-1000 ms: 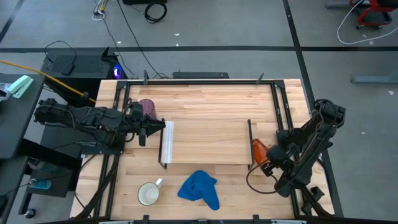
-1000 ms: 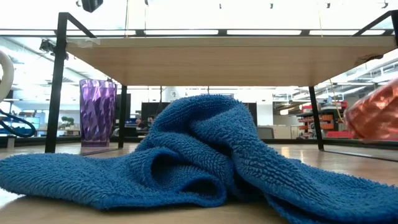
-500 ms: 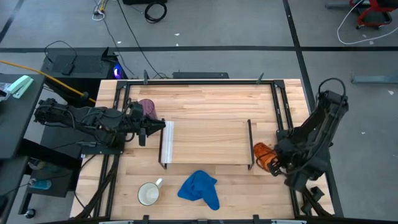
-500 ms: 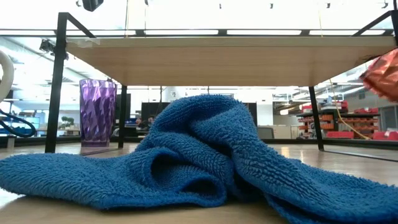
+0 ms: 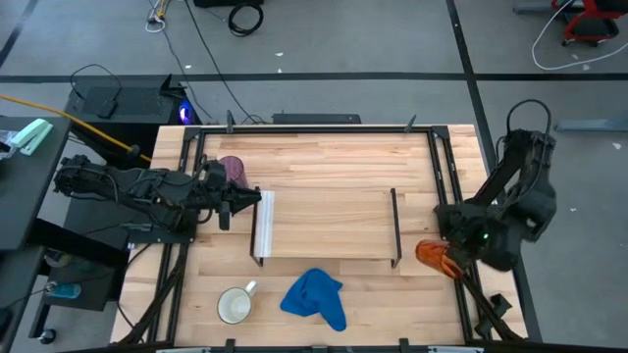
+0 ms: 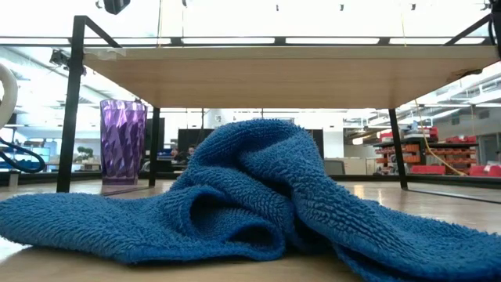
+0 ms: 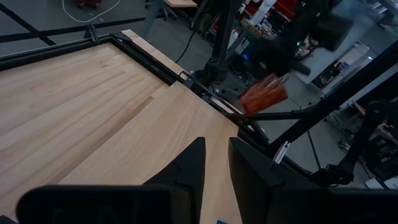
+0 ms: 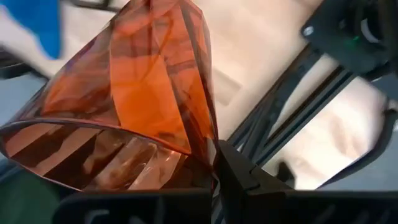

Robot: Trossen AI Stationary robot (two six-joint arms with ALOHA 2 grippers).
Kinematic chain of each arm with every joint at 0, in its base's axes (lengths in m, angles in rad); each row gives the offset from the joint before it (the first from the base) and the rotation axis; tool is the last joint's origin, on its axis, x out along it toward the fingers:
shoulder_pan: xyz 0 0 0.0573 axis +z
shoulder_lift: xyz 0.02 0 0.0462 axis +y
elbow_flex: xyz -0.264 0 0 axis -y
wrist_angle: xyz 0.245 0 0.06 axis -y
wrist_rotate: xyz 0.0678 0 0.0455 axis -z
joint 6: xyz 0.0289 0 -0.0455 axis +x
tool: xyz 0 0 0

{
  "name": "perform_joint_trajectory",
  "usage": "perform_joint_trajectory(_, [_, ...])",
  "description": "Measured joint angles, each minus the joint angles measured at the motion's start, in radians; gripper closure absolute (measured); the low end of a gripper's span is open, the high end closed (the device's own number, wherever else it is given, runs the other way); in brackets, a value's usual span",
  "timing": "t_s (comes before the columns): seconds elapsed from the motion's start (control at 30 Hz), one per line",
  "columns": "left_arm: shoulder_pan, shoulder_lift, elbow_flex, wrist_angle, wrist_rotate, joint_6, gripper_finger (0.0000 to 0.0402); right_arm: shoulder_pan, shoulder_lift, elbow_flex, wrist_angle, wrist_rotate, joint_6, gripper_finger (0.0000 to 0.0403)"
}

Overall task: Stack small to large cups/mugs on shelf
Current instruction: Put the orange cup on the shelf

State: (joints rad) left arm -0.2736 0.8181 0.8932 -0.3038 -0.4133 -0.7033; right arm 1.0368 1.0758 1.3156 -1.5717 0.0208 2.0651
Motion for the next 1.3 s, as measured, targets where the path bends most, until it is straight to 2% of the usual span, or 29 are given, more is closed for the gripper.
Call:
perform_joint_trajectory(0.33, [0.0,0.0,0.0,0.0,0.0,0.0,0.033,-0.001,-0.015,0.122,0.0,0.023,-0.039,0.0394])
perform_joint_trajectory(0.57, [0.0,0.0,0.0,0.01,0.0,-0.001,0.0329,-0.004,-0.014,0.166,-0.001,0.104,-0.052,0.0394])
perform_joint_trajectory(0.73, [0.0,0.0,0.0,0.026,0.0,0.001,0.0334,-0.054,-0.011,0.239,0.0,0.204,-0.095,0.0394])
perform_joint_trajectory(0.9, [0.0,0.0,0.0,0.033,0.0,0.002,0.0333,-0.183,0.01,0.364,0.001,0.289,-0.225,0.0394])
perform_joint_trajectory(1.07, [0.0,0.0,0.0,0.032,0.0,0.0,0.0332,-0.373,0.046,0.511,0.0,0.299,-0.398,0.0394])
perform_joint_trajectory(1.17, [0.0,0.0,0.0,0.032,0.0,0.002,0.0336,-0.5,0.079,0.598,0.0,0.261,-0.515,0.0394])
perform_joint_trajectory(1.3, [0.0,0.0,0.0,0.032,0.0,0.002,0.0339,-0.693,0.141,0.704,0.0,0.138,-0.689,0.0394])
